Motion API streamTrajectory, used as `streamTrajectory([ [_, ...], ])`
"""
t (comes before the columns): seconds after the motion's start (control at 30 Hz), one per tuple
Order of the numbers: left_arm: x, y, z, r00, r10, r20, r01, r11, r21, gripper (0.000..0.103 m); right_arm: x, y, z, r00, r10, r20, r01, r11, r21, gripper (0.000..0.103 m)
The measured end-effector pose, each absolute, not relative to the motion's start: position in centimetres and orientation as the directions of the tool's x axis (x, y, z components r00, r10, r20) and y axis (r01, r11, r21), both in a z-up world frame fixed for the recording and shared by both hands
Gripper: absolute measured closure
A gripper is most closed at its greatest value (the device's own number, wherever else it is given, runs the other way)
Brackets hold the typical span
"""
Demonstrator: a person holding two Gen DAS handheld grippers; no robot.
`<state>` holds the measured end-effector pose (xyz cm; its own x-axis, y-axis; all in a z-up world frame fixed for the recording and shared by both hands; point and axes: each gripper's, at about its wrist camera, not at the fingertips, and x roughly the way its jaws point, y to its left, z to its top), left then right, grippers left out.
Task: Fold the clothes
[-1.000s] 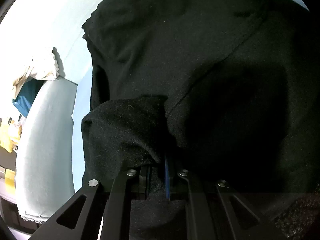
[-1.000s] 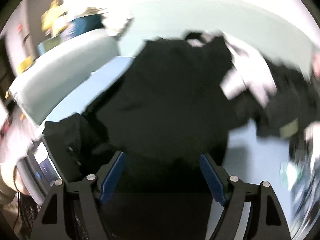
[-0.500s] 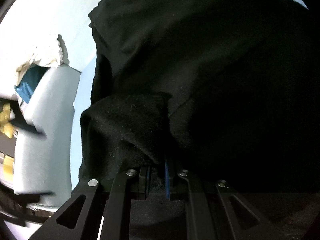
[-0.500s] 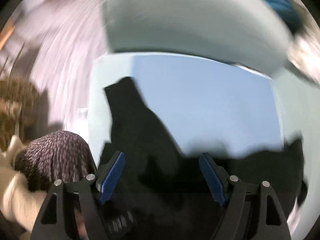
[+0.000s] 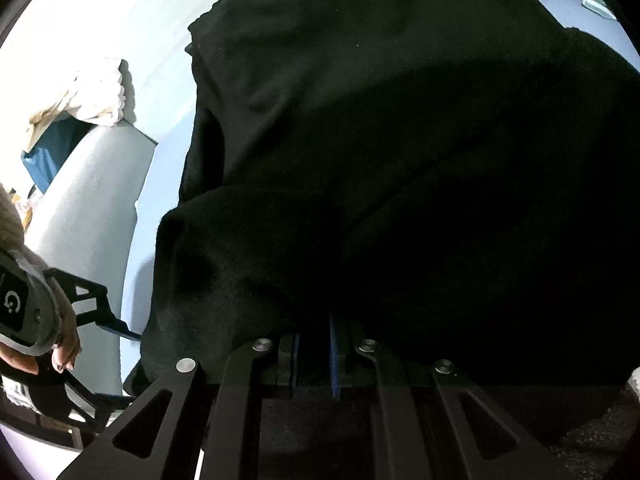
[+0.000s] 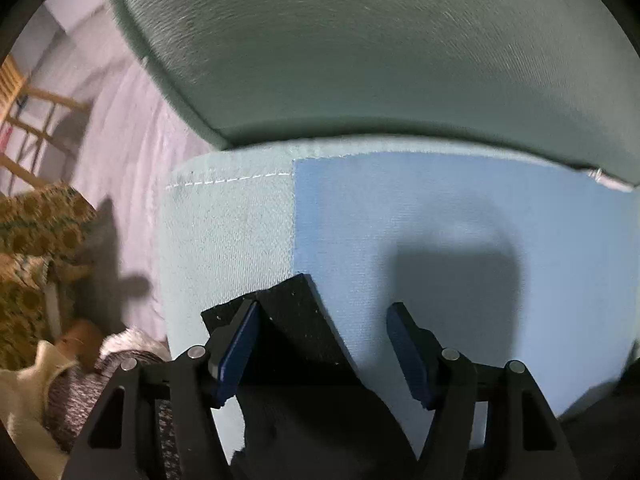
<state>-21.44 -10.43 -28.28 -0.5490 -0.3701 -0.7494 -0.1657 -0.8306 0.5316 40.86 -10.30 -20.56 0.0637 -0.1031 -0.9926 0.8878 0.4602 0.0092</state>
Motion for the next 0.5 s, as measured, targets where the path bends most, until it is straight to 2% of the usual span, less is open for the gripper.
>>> streamTrajectory([
  [0.07,-21.5,-10.5,-28.3,-0.550,-0.369,-0.750,-0.165,-0.832,0.530,0.094,40.7,-9.9,-20.4,0.081,-0.107,-0.991,0.891,0.453,0.024,0.038],
  [0.1,-21.5,-10.4,-28.3,-0.550,-0.370,-0.749,-0.165,-0.831,0.531,0.094,40.9,-9.7,-20.3,0.088,-0.109,-0.990,0.888,0.459,0.028,0.043],
  [0.17,-21.6,-10.5,-28.4,-0.551,-0.369,-0.749,-0.164,-0.832,0.531,0.094,41.2,-9.3,-20.0,0.102,-0.111,-0.989,0.879,0.476,0.037,0.057],
  [0.23,-21.6,-10.6,-28.4,-0.551,-0.364,-0.751,-0.162,-0.837,0.524,0.094,42.1,-8.7,-19.6,0.114,-0.135,-0.984,0.862,0.505,0.031,0.081],
  [0.3,-21.7,-10.8,-28.3,-0.550,-0.353,-0.757,-0.157,-0.846,0.509,0.094,43.0,-8.0,-19.2,0.106,-0.176,-0.979,0.851,0.525,-0.002,0.091],
  [0.4,-21.7,-11.1,-28.1,-0.550,-0.335,-0.765,-0.151,-0.861,0.485,0.094,43.4,-7.5,-17.5,0.113,-0.246,-0.963,0.866,0.500,-0.026,0.093],
  [0.5,-21.7,-11.2,-28.0,-0.549,-0.329,-0.768,-0.150,-0.865,0.478,0.094,40.4,-6.9,-13.4,0.120,-0.370,-0.921,0.910,0.412,-0.047,0.093],
])
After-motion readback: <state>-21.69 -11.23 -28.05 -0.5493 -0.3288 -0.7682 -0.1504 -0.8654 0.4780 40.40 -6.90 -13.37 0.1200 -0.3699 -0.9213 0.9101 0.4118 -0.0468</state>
